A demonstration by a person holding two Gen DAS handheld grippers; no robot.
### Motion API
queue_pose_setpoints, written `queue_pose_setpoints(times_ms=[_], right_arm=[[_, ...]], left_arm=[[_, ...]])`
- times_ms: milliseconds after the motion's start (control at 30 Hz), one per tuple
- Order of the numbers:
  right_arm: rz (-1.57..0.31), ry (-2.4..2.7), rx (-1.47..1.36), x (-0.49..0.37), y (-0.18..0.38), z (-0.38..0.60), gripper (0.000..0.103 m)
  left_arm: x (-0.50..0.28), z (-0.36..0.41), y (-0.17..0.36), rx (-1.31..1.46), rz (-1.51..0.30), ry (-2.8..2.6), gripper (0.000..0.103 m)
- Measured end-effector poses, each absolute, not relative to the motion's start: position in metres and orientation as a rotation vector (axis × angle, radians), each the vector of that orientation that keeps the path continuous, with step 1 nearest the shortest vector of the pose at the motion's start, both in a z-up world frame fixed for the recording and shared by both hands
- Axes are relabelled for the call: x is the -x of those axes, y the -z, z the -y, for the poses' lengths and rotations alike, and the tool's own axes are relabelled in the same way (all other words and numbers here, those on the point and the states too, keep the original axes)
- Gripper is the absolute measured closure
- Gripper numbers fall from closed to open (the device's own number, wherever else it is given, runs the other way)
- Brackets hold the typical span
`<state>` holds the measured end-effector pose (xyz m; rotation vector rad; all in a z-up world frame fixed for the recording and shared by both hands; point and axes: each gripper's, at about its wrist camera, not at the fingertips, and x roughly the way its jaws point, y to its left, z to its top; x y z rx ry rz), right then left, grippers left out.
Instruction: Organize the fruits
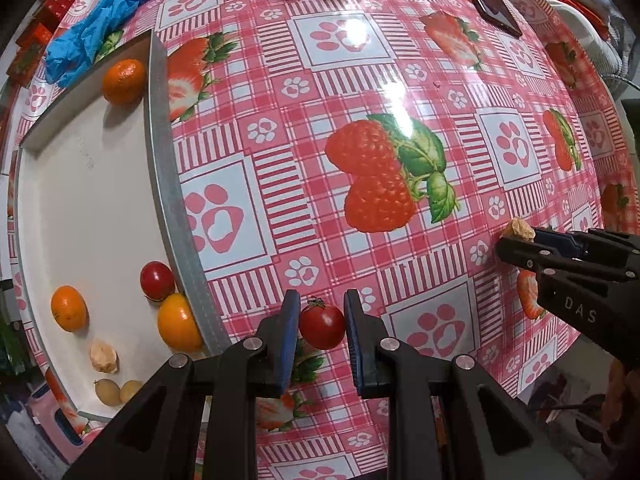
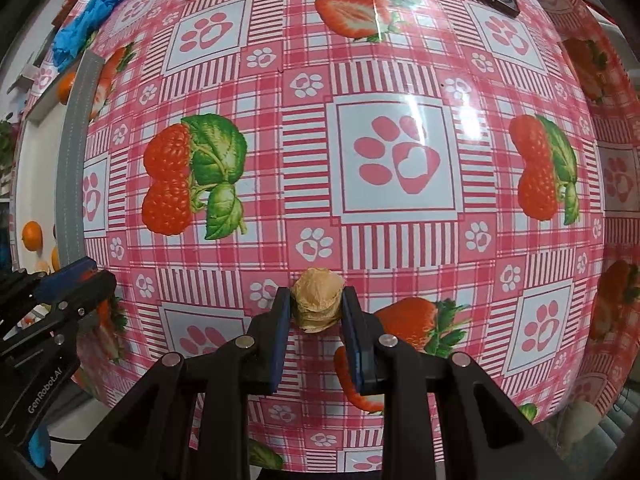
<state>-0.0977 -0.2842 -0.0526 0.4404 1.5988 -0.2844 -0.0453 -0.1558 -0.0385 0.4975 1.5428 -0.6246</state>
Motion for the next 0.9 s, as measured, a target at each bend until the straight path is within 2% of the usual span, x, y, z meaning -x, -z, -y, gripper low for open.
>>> queue_pose_setpoints(times_ms=[433,800,900], right_arm=[[-1.589,0.311,-0.441,0.102,0.06,0.294,0.075],[-1.523,0.37,-0.377,0.091,0.059,0.322,0.075],[-1.509,0.362,-0.354,0.093,0.059,0.316,0.071]], left_arm=[[0.046,0.155,0.054,-0.491,-1.558,0.617,0.079],[0.011,0.169,0.068,-0.393,-1.532,0.569,0.079],[0.009,0.169,0.072,-0.39,-1.52,0.558,0.079]])
